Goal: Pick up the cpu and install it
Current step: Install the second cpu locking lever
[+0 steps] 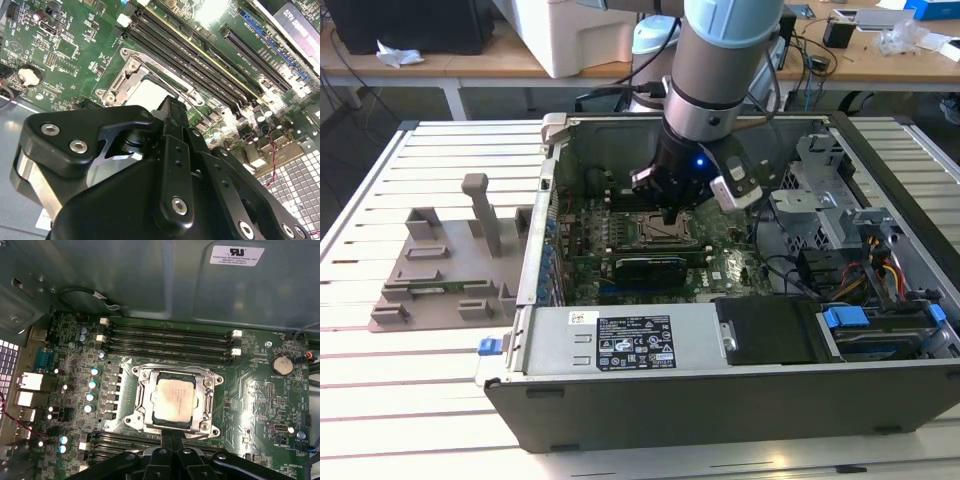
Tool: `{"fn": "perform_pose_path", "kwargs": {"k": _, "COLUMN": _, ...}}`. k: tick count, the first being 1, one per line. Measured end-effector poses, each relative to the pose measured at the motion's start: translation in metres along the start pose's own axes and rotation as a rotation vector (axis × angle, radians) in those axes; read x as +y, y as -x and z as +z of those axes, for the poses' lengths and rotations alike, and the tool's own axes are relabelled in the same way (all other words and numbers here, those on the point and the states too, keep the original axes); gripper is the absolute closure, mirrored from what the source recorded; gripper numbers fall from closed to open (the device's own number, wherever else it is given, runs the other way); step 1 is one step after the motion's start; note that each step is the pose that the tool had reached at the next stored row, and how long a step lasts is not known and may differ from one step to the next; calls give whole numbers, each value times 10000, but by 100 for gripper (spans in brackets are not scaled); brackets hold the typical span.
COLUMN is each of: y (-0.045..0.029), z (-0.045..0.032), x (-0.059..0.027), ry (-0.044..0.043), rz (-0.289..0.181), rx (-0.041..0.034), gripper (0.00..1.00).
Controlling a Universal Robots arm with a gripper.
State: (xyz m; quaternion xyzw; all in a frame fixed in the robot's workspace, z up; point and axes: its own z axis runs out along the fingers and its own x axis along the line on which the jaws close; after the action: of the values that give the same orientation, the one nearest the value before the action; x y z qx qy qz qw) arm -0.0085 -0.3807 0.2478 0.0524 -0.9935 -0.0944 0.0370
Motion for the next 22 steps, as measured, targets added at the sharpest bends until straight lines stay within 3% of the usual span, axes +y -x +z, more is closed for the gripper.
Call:
{"fn": "perform_pose_path", "kwargs": {"k": 15, "y": -6, "z": 89, "x": -20, "ry": -1, "rz": 0, "rx": 1, "gripper": 89}}
{"fn": "perform_pose_path", "kwargs": {"k": 22, "y": -41, "z": 122, "x": -95, "ry": -3, "rz": -1, "rx": 0, "gripper": 89}}
